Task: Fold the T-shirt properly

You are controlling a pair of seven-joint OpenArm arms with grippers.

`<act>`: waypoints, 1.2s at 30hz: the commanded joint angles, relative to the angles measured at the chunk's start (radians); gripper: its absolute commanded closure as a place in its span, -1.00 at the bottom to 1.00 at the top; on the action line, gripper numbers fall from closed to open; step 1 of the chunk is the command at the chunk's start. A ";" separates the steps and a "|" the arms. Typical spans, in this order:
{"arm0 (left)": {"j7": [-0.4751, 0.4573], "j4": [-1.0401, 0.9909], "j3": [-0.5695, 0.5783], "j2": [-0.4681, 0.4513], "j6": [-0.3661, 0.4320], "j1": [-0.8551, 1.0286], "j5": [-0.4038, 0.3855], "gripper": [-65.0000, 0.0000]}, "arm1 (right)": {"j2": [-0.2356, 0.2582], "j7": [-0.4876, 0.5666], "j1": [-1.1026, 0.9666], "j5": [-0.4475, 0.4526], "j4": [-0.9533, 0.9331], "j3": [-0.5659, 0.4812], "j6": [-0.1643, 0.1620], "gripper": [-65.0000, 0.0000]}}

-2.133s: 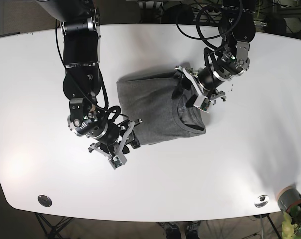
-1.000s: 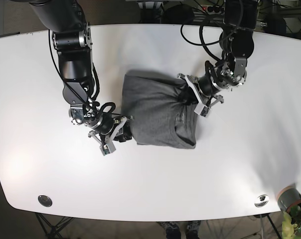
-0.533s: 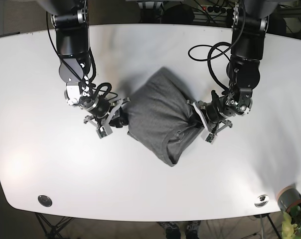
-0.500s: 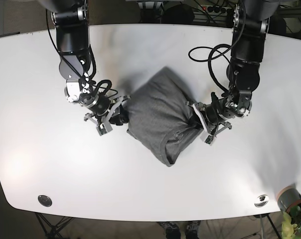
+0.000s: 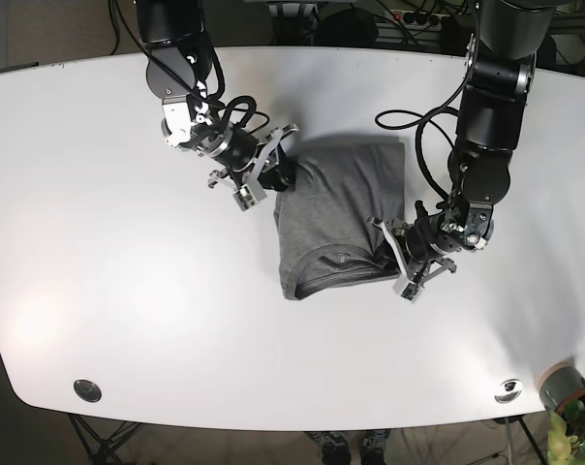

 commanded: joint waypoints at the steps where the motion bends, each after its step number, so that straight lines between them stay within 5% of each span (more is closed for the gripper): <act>1: -0.021 0.016 -0.008 -0.009 0.006 -0.038 -0.012 0.56 | -0.003 -0.035 0.000 -0.017 0.047 -0.002 0.004 0.66; 12: -0.020 0.164 -0.009 -0.032 0.020 -0.006 -0.010 0.25 | 0.003 -0.106 0.003 -0.017 0.182 -0.004 0.004 0.66; 16: -0.023 0.286 -0.003 -0.029 0.186 0.045 -0.010 0.17 | 0.003 -0.106 0.001 -0.017 0.179 -0.002 0.004 0.66; 24: -0.026 0.481 -0.002 0.037 0.453 0.157 -0.001 -0.36 | 0.005 -0.106 0.000 -0.017 0.179 0.011 0.004 0.66; 30: -0.030 0.521 0.012 0.151 0.491 0.243 0.166 -0.38 | -0.001 -0.107 0.006 0.012 0.178 0.105 0.004 0.66; 36: -0.204 0.501 0.024 0.257 0.491 0.352 0.390 -0.39 | 0.017 -0.170 0.027 0.099 0.178 0.205 0.004 0.66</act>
